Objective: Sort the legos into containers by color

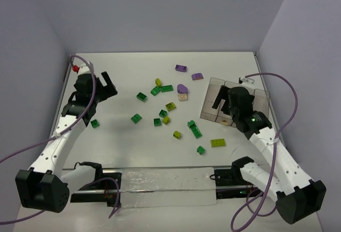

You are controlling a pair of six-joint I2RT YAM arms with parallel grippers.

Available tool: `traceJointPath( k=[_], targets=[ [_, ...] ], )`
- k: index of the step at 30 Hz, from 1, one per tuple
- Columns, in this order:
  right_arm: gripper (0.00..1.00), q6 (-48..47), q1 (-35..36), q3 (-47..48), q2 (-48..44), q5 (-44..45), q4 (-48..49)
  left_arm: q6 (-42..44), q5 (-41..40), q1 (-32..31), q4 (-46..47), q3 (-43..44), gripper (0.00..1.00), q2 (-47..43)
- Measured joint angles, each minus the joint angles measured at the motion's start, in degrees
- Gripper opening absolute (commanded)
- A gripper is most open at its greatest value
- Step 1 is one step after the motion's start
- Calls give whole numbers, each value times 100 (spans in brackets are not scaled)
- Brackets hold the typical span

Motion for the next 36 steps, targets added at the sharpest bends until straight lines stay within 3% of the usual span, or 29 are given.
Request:
traceJointPath(
  k=[11, 26, 36],
  targets=[
    [95, 200, 228, -295, -307, -297, -149, -13, 62, 0, -67, 103, 99, 64],
    [89, 1595, 2282, -1195, 15, -763, -626, -118, 508, 0, -205, 240, 99, 416],
    [78, 2126, 2541, -1947, 307, -900, -332, -117, 579, 0, -313, 253, 99, 338]
  ],
)
